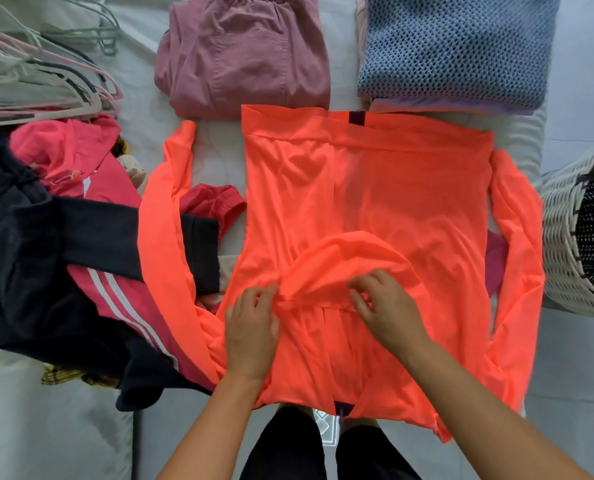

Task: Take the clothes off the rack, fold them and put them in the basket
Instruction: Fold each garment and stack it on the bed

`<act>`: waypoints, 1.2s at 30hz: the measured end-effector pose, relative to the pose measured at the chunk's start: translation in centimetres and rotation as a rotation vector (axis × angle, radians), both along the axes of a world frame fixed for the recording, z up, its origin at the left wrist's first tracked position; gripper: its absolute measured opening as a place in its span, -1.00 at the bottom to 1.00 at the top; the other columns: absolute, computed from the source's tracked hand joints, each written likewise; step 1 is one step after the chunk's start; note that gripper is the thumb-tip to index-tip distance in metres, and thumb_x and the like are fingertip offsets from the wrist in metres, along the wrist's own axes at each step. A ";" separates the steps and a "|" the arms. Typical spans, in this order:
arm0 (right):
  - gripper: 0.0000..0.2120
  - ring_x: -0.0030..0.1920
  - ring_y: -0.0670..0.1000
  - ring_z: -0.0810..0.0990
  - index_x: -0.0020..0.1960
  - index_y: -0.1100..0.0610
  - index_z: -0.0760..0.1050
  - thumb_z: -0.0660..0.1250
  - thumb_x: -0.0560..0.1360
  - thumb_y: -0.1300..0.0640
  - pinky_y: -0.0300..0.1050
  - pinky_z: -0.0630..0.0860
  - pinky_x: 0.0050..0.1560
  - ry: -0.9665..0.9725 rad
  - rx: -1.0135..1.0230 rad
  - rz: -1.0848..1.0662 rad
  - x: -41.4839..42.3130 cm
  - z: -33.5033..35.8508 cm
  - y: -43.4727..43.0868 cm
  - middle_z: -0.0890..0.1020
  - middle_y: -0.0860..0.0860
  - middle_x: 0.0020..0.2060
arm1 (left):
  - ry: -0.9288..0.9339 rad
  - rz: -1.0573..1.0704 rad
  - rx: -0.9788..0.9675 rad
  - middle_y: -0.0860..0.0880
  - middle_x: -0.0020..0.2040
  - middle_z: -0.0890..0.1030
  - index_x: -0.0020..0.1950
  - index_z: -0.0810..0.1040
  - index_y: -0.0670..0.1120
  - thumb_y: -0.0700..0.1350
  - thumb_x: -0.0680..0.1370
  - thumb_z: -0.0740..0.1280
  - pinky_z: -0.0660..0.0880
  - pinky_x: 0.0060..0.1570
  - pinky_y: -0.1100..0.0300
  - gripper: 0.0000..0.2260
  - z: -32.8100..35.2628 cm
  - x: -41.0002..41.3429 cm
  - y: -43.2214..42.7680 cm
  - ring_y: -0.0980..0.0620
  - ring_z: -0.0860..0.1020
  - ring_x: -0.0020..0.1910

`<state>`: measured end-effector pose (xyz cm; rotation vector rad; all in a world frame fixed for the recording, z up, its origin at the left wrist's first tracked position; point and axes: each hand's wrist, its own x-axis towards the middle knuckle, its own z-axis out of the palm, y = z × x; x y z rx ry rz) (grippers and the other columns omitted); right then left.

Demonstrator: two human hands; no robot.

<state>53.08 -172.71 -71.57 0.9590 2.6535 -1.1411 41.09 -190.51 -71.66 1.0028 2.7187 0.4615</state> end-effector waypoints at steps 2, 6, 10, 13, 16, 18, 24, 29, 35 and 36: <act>-0.74 -0.12 0.24 0.56 0.07 0.21 0.55 0.35 0.38 0.21 0.02 0.53 -0.12 -0.080 0.114 -0.106 1.6 -0.8 0.5 0.52 0.19 -0.14 | -0.010 -0.026 -0.033 -0.10 0.03 0.49 0.23 0.39 -0.03 -0.30 0.26 0.37 0.48 -0.16 0.03 -0.44 -0.4 0.6 -1.0 -0.14 0.55 -0.09; -0.55 -0.18 0.26 0.54 0.17 0.17 0.55 0.42 0.29 0.33 0.08 0.54 -0.18 -0.139 0.267 -0.109 3.0 -1.5 1.3 0.50 0.22 -0.14 | 0.016 -0.232 -0.125 -0.10 0.28 0.44 0.33 0.37 -0.06 -0.17 0.33 0.15 0.41 0.10 -0.01 -0.47 -0.5 0.9 -0.7 -0.09 0.42 0.20; -0.67 -0.14 0.31 0.53 0.11 0.22 0.55 0.28 0.39 0.12 0.14 0.51 -0.13 -0.200 0.301 -0.225 3.6 -2.1 2.8 0.50 0.26 -0.13 | -0.302 0.165 -0.037 -0.18 0.07 0.56 0.20 0.48 -0.24 0.06 0.43 0.15 0.42 0.08 0.05 -0.51 -0.7 -0.6 -0.6 -0.10 0.50 0.02; -0.50 -0.01 0.31 0.50 0.13 0.29 0.49 0.08 0.42 -0.06 0.13 0.45 0.02 -0.157 0.231 -0.338 2.9 -2.2 3.5 0.49 0.30 -0.04 | -0.455 0.250 -0.002 -0.06 -0.07 0.50 0.10 0.49 -0.20 0.09 0.32 0.38 0.43 0.02 -0.02 -0.51 -0.4 -1.4 0.0 -0.10 0.50 -0.07; -0.52 0.03 0.29 0.48 0.19 0.25 0.48 0.13 0.43 -0.04 0.12 0.44 0.08 -0.080 0.220 -0.290 0.9 -1.9 3.6 0.48 0.28 0.01 | -0.425 0.217 -0.038 0.00 -0.11 0.43 0.03 0.49 -0.18 -0.12 0.28 0.55 0.39 -0.01 0.02 -0.59 -0.4 -0.8 0.8 -0.07 0.46 -0.09; -0.61 0.06 0.29 0.48 0.21 0.22 0.49 0.27 0.45 0.06 0.14 0.43 0.10 -0.089 0.228 -0.252 0.1 -2.0 3.5 0.48 0.27 0.04 | -0.375 0.179 -0.039 -0.04 -0.14 0.45 -0.03 0.50 -0.17 -0.21 0.31 0.51 0.39 -0.05 0.00 -0.69 -0.6 -0.7 1.0 -0.11 0.48 -0.11; -0.59 0.10 0.32 0.44 0.22 0.32 0.44 0.39 0.38 0.33 0.09 0.33 0.18 -0.164 0.166 -0.382 3.3 -2.8 4.5 0.44 0.33 0.06 | -0.298 0.236 0.040 -0.10 -0.17 0.45 -0.06 0.46 -0.15 -0.22 0.37 0.43 0.42 -0.13 -0.02 -0.78 -0.7 -1.8 0.3 -0.12 0.46 -0.20; -0.72 0.10 0.25 0.45 0.06 0.31 0.47 0.38 0.46 0.15 0.07 0.35 0.09 -0.334 0.012 -0.544 5.5 -2.6 3.7 0.48 0.29 0.01 | -0.145 -0.029 -0.111 -0.08 -0.26 0.50 -0.20 0.51 -0.08 0.00 0.37 0.19 0.38 -0.19 0.03 -0.81 -1.5 -1.6 0.5 -0.14 0.50 -0.26; -0.91 -0.06 0.18 0.54 -0.08 0.29 0.57 0.37 0.46 0.26 -0.09 0.34 -0.07 -0.171 -0.104 -0.606 6.3 -2.6 5.0 0.62 0.24 -0.11 | -0.128 0.060 0.009 -0.07 -0.22 0.51 -0.19 0.45 -0.07 -0.04 0.38 0.19 0.24 -0.15 0.13 -0.87 -1.2 -2.0 -1.2 0.02 0.39 -0.16; -0.91 -0.07 0.15 0.54 -0.08 0.29 0.57 0.37 0.46 0.27 -0.11 0.33 -0.08 -0.157 -0.118 -0.597 6.2 -2.5 5.1 0.62 0.22 -0.11 | -0.124 0.050 0.006 -0.08 -0.21 0.51 -0.16 0.43 -0.04 -0.03 0.38 0.20 0.24 -0.14 0.14 -0.88 -1.3 -1.9 -1.5 0.01 0.39 -0.15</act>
